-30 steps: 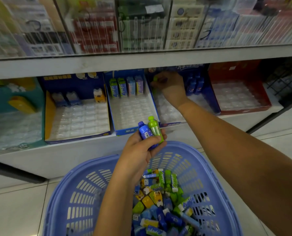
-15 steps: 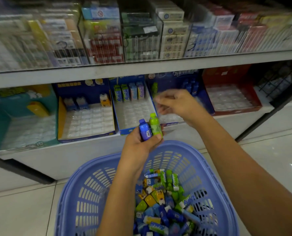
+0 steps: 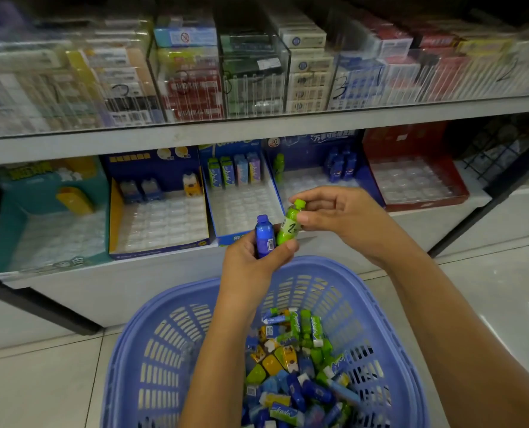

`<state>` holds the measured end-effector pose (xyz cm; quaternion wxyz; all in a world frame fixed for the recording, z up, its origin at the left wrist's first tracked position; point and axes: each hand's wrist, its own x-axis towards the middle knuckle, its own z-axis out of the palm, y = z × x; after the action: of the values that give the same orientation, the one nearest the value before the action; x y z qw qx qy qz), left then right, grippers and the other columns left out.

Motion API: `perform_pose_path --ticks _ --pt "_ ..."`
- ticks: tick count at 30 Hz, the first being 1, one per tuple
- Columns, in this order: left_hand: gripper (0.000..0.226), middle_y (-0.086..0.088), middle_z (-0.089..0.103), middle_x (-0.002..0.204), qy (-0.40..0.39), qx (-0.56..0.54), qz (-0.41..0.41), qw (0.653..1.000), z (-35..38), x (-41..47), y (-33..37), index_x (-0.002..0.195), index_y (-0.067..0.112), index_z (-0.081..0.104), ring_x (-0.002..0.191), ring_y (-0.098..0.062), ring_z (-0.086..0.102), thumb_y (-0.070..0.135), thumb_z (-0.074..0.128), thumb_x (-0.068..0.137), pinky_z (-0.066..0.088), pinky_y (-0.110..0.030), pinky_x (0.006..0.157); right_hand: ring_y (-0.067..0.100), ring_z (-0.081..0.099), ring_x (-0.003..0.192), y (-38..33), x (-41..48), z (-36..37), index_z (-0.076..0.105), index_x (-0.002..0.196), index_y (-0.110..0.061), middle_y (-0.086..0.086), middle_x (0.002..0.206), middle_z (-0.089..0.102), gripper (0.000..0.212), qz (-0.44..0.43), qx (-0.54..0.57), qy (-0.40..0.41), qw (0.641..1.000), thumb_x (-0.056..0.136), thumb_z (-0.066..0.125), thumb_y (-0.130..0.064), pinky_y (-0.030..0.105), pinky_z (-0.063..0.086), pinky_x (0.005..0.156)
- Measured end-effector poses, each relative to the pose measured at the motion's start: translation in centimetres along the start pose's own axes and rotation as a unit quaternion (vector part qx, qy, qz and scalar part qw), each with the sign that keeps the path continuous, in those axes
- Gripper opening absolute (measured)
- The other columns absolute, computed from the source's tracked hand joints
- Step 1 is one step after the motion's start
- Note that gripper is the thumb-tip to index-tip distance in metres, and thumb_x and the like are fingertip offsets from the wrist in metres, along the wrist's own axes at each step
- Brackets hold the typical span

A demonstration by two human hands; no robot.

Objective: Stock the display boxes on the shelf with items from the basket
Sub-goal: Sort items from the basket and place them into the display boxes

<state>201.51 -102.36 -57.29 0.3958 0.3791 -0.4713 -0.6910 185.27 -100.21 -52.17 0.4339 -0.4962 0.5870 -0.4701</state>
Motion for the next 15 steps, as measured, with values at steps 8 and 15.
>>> perform_pose_path --ticks 8,15 --pt "0.011 -0.009 0.074 0.091 0.03 -0.024 -0.028 0.999 0.4 0.5 -0.9 0.097 0.015 0.066 0.083 -0.02 0.072 0.013 0.065 0.086 0.056 -0.019 0.068 0.013 0.067 0.069 0.8 3.1 -0.7 0.07 0.083 -0.017 0.0 0.075 0.07 0.017 -0.034 -0.127 0.168 0.977 0.071 0.081 -0.021 0.025 0.055 0.07" --pt "0.045 0.007 0.047 0.05 0.042 0.067 -0.075 0.994 -0.4 1.1 -1.3 0.101 0.0 0.06 0.038 -0.005 0.033 0.043 0.054 0.091 0.031 -0.016 0.038 0.022 0.063 0.088 2.8 13.6 -2.9 0.068 0.09 -0.004 0.011 0.093 0.069 0.015 -0.059 -0.33 0.216 0.917 0.081 0.067 -0.015 0.029 0.049 0.079"
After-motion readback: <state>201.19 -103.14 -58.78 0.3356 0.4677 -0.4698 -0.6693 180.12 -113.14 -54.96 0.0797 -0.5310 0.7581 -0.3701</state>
